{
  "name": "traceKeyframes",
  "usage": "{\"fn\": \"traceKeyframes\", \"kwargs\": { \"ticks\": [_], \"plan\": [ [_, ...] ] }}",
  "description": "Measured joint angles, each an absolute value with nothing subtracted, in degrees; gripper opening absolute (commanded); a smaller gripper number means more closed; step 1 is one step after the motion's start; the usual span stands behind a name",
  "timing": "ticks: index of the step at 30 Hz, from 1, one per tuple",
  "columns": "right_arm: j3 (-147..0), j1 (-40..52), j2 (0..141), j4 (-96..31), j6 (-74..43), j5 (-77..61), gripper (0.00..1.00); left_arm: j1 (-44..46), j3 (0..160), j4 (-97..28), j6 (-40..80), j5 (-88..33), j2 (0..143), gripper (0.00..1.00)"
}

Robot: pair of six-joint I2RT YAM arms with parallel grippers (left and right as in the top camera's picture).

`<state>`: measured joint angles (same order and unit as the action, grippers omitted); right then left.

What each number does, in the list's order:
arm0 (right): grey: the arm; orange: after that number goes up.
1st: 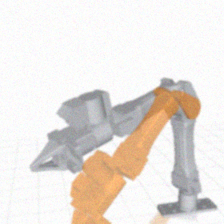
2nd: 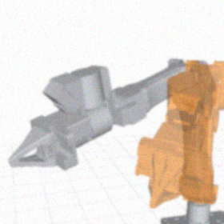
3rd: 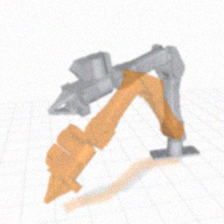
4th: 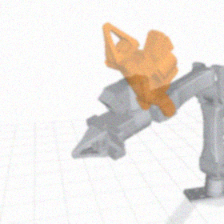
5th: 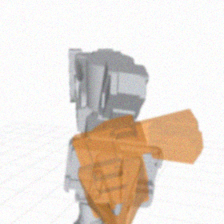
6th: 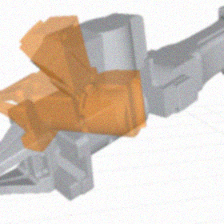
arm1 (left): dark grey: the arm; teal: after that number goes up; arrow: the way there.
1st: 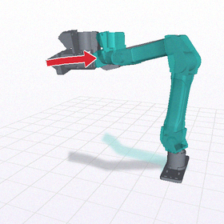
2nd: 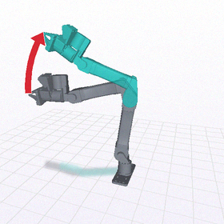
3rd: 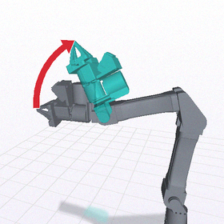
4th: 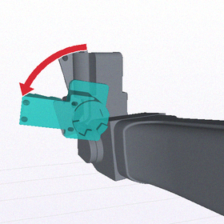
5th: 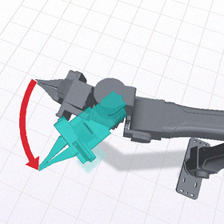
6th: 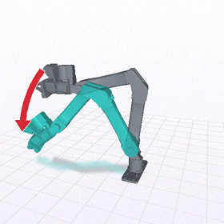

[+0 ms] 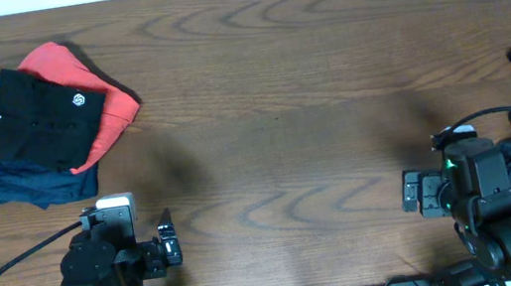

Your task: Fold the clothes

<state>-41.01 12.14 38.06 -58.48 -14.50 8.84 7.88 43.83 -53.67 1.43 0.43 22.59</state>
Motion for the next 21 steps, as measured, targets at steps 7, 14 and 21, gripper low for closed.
{"fn": "traceKeyframes", "kwargs": {
  "ticks": [7,14,21],
  "plan": [
    [-39.92,11.29,20.75,-58.28,-14.39,9.34,0.99,7.88,43.83,-53.76,1.43,0.45,22.61,0.98],
    [-30.87,6.72,5.58,-48.97,-10.31,8.05,0.99,7.88,43.83,-53.76,1.43,0.45,22.61,0.98],
    [-20.75,6.04,0.97,-33.47,-3.6,4.43,0.99,7.88,43.83,-53.76,1.43,0.45,22.61,0.98]
  ]
}}
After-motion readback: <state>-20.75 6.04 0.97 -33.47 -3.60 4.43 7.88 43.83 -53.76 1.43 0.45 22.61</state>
